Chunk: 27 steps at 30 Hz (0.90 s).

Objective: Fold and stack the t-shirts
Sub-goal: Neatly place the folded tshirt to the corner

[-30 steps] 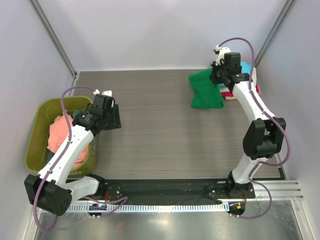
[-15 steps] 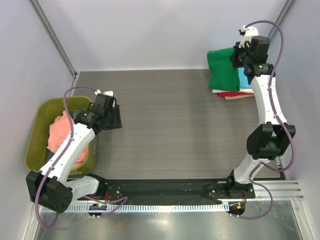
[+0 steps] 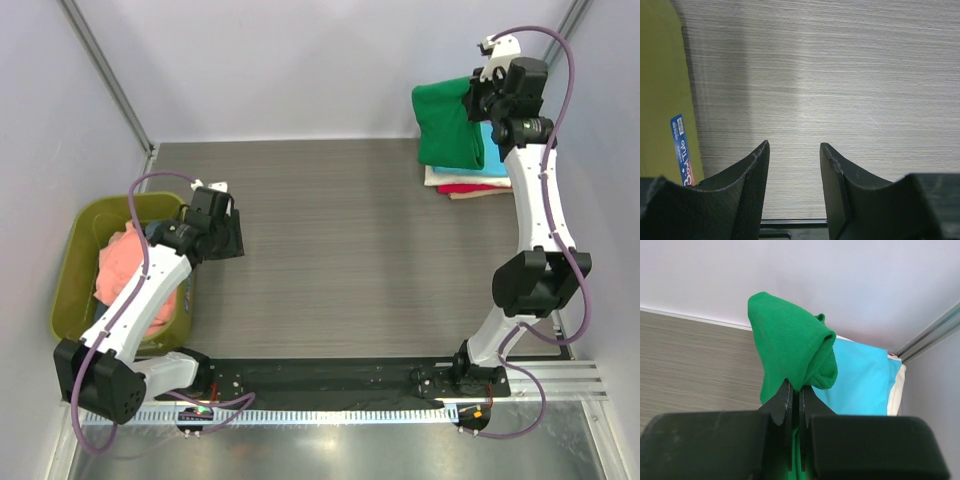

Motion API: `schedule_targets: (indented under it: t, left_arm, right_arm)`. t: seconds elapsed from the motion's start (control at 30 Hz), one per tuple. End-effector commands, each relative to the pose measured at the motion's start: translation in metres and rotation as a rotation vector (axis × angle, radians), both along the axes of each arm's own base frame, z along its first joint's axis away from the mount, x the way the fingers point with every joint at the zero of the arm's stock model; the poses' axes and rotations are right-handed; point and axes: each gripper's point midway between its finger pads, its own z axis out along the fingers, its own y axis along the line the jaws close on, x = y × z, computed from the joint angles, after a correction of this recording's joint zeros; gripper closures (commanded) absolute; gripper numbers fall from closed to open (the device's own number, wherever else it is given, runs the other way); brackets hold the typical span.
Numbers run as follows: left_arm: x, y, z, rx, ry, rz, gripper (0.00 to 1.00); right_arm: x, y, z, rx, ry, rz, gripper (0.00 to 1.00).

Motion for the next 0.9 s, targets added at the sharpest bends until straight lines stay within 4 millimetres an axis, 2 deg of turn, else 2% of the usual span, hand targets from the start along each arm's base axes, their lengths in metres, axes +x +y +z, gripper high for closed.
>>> schedule_targets:
  t: [0.0, 0.1, 0.23, 0.43, 0.67, 0.83, 0.87]
  left_arm:
    - [0.005, 0.0, 0.001, 0.003, -0.014, -0.01, 0.54]
    - [0.005, 0.0, 0.0, 0.005, -0.01, -0.011, 0.54]
    - [0.006, 0.0, -0.003, 0.011, -0.001, -0.009, 0.54]
    - [0.007, 0.002, -0.007, 0.023, 0.016, -0.003, 0.54]
    - [0.007, 0.002, -0.013, 0.033, 0.039, 0.0, 0.55]
    - [0.008, 0.003, -0.017, 0.04, 0.052, 0.001, 0.55]
    - [0.008, 0.002, -0.017, 0.038, 0.053, 0.0, 0.55]
  right_arm:
    - [0.009, -0.004, 0.031, -0.043, -0.096, 0.022, 0.99]
    - [0.014, -0.006, 0.03, -0.054, -0.095, 0.031, 0.99]
    - [0.026, -0.014, 0.016, -0.072, -0.069, 0.022, 0.99]
    - [0.034, -0.028, 0.005, -0.102, -0.049, 0.006, 0.99]
    - [0.047, -0.051, 0.004, -0.12, -0.059, -0.015, 0.99]
    - [0.057, -0.075, -0.008, -0.133, -0.045, -0.022, 0.99]
    - [0.059, -0.074, -0.012, -0.133, -0.045, 0.01, 0.99]
